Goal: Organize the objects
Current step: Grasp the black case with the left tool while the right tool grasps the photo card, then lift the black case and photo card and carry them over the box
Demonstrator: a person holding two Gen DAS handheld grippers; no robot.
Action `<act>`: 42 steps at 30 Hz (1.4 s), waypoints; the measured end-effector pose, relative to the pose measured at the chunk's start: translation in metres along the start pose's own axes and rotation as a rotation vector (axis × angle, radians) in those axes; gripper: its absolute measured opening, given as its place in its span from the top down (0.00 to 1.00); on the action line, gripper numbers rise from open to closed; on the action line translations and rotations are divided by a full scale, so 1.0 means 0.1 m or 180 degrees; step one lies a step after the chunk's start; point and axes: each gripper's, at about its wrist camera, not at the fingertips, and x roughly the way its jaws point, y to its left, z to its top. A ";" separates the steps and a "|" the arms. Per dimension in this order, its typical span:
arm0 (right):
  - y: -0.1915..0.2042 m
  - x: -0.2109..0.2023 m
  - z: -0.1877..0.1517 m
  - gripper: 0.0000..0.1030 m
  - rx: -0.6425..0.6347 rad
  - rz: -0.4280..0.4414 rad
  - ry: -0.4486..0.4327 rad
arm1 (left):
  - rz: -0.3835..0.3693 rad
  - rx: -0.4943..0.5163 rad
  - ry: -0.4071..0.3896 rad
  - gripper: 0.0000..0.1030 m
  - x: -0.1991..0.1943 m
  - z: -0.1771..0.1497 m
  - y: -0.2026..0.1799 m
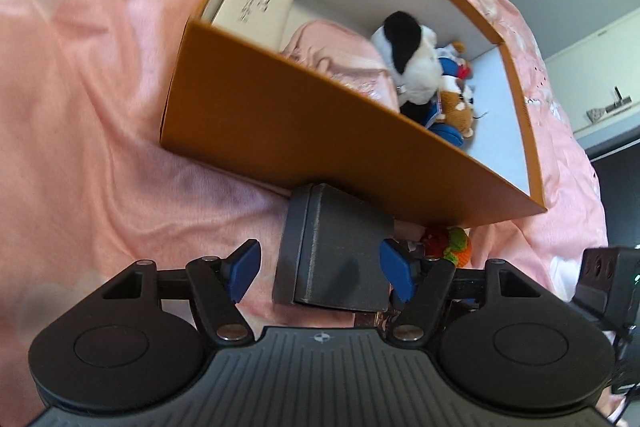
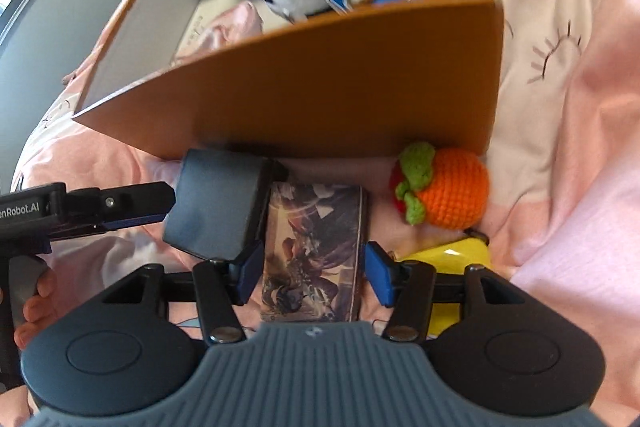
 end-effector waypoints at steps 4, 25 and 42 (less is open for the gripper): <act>-0.08 0.10 0.00 0.43 0.0113 0.0035 0.0068 | -0.0040 -0.0137 0.0041 0.23 0.11 0.03 0.08; -0.24 0.24 -0.06 0.42 0.0300 0.0324 0.0063 | -0.0227 -0.0186 0.0195 0.29 0.38 -0.04 0.17; -0.02 -0.14 -0.20 0.75 0.0135 0.0333 -0.0142 | -0.0172 0.0398 0.0046 0.62 -0.02 -0.19 -0.14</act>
